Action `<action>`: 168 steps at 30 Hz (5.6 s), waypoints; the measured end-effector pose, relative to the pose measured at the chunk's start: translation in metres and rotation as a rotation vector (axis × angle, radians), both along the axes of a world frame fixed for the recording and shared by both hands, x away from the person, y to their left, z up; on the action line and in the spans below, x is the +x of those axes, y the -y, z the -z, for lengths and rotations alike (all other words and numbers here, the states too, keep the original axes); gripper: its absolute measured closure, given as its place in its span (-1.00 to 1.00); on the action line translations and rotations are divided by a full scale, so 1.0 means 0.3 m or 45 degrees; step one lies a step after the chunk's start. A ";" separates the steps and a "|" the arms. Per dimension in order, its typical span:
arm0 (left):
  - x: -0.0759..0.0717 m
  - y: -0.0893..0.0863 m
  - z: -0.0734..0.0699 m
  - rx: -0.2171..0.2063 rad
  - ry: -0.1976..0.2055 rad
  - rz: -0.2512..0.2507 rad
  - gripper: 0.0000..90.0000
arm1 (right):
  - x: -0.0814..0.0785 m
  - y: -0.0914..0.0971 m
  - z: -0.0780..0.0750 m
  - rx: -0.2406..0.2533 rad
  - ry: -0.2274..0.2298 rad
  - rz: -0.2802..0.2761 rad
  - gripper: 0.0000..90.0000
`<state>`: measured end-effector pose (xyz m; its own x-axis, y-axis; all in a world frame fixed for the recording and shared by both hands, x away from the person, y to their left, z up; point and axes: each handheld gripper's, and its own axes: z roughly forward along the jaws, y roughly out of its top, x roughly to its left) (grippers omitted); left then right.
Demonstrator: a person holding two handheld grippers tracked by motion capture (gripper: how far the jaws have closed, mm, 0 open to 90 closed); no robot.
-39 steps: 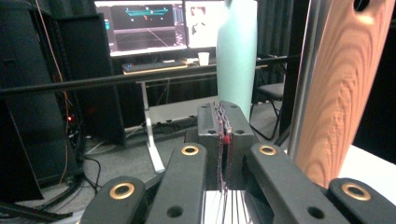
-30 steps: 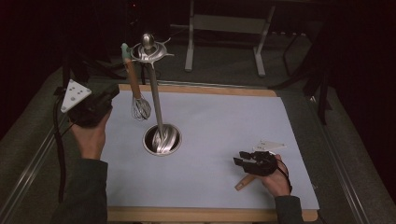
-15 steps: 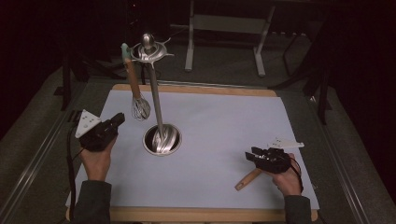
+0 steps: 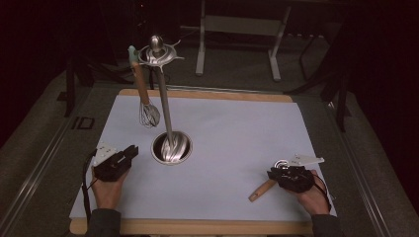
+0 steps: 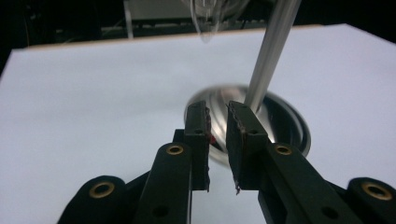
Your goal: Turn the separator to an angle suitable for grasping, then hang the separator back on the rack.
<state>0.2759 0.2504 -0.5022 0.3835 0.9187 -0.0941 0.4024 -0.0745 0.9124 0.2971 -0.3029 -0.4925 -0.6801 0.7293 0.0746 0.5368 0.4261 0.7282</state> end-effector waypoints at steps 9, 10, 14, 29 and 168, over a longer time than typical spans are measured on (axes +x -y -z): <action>-0.015 0.010 0.085 -0.023 -0.066 -0.007 0.71 | -0.047 0.020 0.056 -0.077 -0.064 -0.071 1.00; -0.016 0.009 0.088 -0.027 -0.069 -0.009 0.71 | -0.053 0.021 0.059 -0.096 -0.067 -0.076 1.00; -0.014 0.008 0.100 -0.028 -0.076 -0.018 0.71 | -0.075 0.023 0.074 -0.137 -0.079 -0.106 1.00; -0.008 0.019 0.120 -0.013 -0.089 -0.023 0.72 | 0.002 -0.121 0.060 -0.256 -0.047 -0.189 1.00; -0.010 0.028 0.122 0.023 -0.082 -0.014 0.70 | 0.289 -0.229 0.012 -0.154 -0.463 -0.107 0.58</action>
<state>0.2728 0.2421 -0.5389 0.3671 0.9246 -0.1020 0.4615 -0.0858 0.8830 0.3839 -0.2343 -0.4962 -0.6831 0.6902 0.2388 0.7100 0.5509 0.4386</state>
